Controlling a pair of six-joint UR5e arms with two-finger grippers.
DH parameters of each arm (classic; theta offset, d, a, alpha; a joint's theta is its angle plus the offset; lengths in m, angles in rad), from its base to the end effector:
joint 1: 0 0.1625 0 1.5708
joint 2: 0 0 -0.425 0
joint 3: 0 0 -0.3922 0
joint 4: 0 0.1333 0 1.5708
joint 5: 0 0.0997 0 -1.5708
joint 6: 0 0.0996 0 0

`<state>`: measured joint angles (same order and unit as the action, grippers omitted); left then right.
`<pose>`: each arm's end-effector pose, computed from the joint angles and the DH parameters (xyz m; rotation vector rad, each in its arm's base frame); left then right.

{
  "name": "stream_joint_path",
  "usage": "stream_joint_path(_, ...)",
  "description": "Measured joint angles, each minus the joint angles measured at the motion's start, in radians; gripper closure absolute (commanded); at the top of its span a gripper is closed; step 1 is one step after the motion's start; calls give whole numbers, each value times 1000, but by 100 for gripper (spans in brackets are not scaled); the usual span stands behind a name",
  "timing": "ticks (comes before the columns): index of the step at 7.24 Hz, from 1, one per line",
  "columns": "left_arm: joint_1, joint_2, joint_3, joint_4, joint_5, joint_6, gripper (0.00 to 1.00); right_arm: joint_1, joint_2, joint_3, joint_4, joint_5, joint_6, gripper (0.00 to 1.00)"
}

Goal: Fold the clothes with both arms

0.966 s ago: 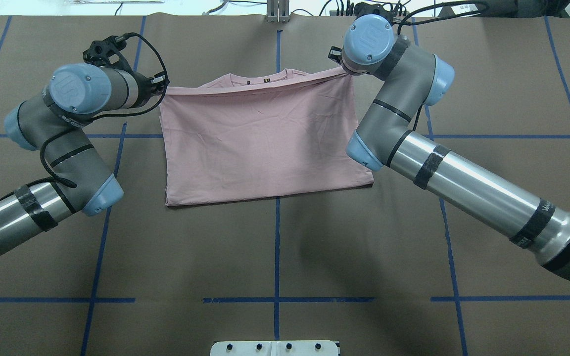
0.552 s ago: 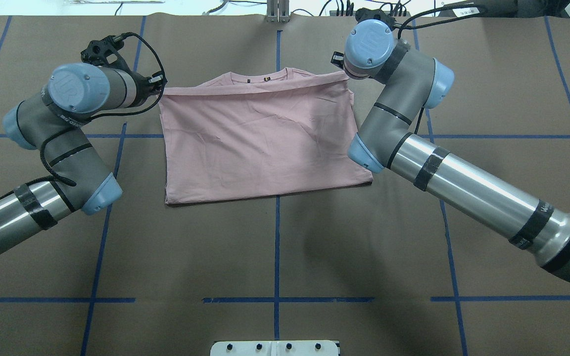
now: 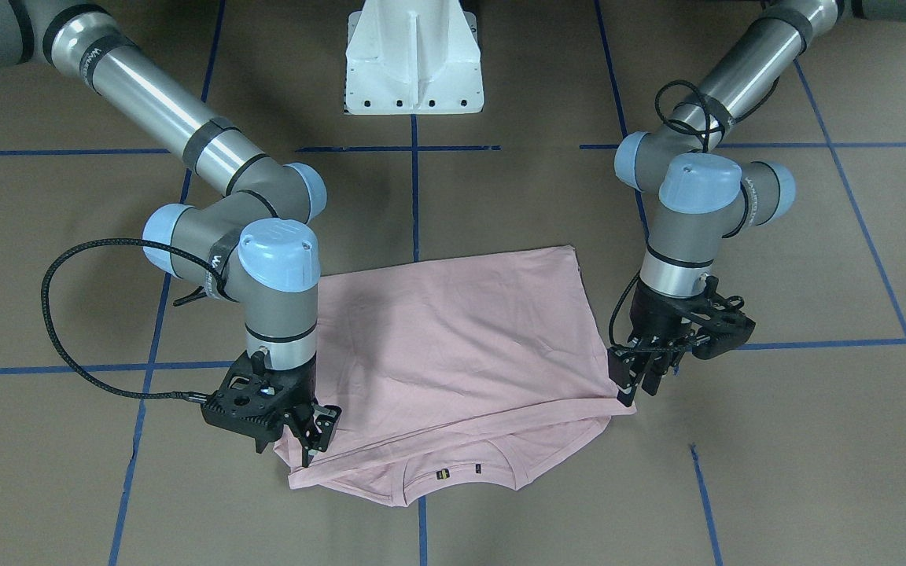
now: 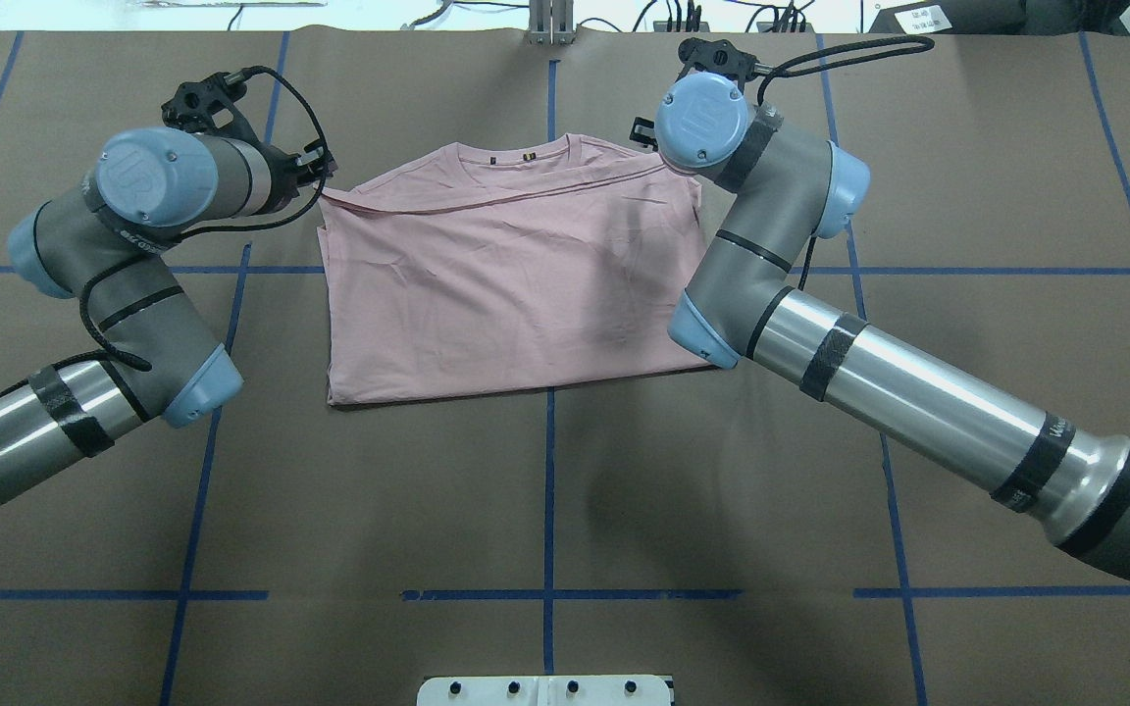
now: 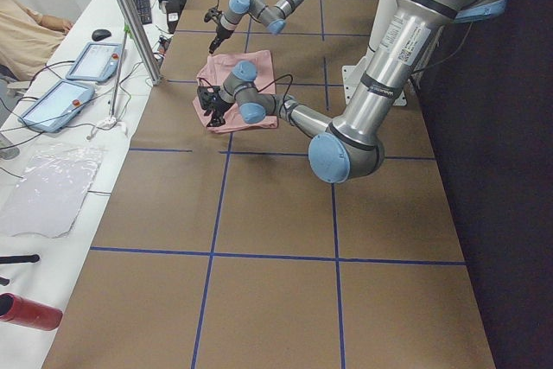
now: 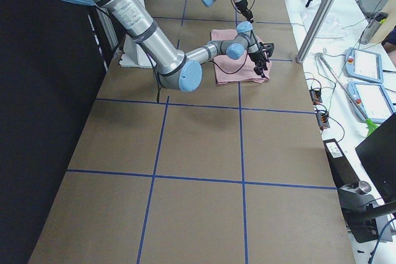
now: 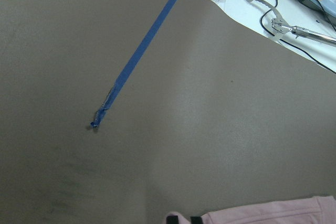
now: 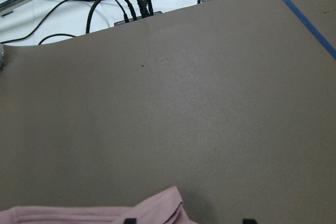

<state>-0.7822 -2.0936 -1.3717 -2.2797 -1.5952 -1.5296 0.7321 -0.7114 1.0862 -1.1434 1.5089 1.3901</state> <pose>0.4190 -0.6008 0.3714 0.4010 0.9749 -0.6602 -0.5224 -0.6570 0.2938 0.4114 -0.7033 0.5459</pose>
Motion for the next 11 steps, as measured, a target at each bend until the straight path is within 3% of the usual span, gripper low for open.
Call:
stream_joint_path(1, -2, 3, -22, -33, -4, 0, 0, 5, -18, 55, 0, 35, 5, 0)
stream_joint_path(3, -6, 19, -91, -78, -20, -11, 0, -8, -153, 266, 2, 119, 40, 0)
stream_joint_path(5, -11, 63, -124, -169, -97, -40, 0, -83, -308, 502, 3, 150, 161, 0)
stream_joint_path(6, -10, 83, -142, -186, -127, -44, 0, -117, -371, 588, 3, 156, 219, 0)
stream_joint_path(7, -10, 93, -158, -189, -137, -49, 0, -138, -423, 646, 1, 158, 246, 6)
stream_joint_path(8, -9, 96, -166, -189, -140, -53, 0, -148, -470, 678, 1, 159, 267, 23)
stream_joint_path(9, -10, 97, -170, -189, -140, -55, 0, -158, -489, 680, 2, 159, 288, 29)
stream_joint_path(11, -10, 98, -172, -188, -125, -64, 0, -177, -466, 630, 1, 158, 305, 30)
